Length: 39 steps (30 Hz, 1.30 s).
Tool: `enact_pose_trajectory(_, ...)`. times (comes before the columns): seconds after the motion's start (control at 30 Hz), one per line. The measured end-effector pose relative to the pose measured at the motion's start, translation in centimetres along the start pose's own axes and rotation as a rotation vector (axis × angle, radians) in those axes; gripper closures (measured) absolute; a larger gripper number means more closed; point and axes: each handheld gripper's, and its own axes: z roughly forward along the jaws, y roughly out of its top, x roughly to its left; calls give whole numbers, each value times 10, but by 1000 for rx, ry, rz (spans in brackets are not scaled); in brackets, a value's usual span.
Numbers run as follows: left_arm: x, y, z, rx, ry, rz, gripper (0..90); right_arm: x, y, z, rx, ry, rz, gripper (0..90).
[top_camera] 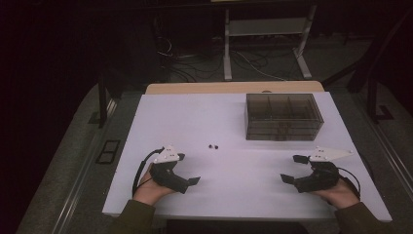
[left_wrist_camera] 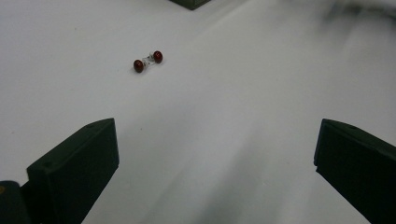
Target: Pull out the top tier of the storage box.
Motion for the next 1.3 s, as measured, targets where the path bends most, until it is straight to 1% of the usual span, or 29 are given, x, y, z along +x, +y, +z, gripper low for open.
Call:
enact_pose_trajectory(0.2,1,-1,-1,-3,-1,-2,0,0,1,0,-2,5,3,116)
enact_pose_trajectory(0.3,1,-1,-2,-13,0,-19,0,-1,3,-2,-15,5,7,116)
enact_pose_trajectory(0.37,1,-1,-2,-16,5,-17,0,-2,4,-2,-16,0,12,116)
enact_pose_trajectory(0.4,1,-1,-2,-13,4,-10,0,-2,4,-2,-13,-2,11,116)
enact_pose_trajectory(0.47,0,-2,-2,-11,4,-9,0,-2,5,-2,-12,-3,5,116)
enact_pose_trajectory(0.5,-1,-2,-3,-16,6,-14,0,-1,7,-2,-14,-12,2,116)
enact_pose_trajectory(0.53,-1,-2,-3,-17,4,-5,0,-1,8,-2,-15,-14,0,116)
enact_pose_trajectory(0.6,-1,-2,-3,-19,3,-3,0,-2,9,-2,-21,-18,1,116)
enact_pose_trajectory(0.67,0,-2,-2,-20,1,-10,0,-3,10,-3,-27,-20,3,116)
enact_pose_trajectory(0.83,0,-2,-1,-16,1,-8,0,-7,11,0,-29,-17,9,116)
enact_pose_trajectory(1.0,0,-2,-1,-21,1,-10,0,-8,13,1,-29,-22,11,116)
enact_pose_trajectory(1.07,0,-1,-1,-31,1,-18,0,-8,15,1,-31,-24,11,116)
enact_pose_trajectory(1.3,0,0,-1,-46,-17,-25,0,-9,22,4,-33,-27,2,116)
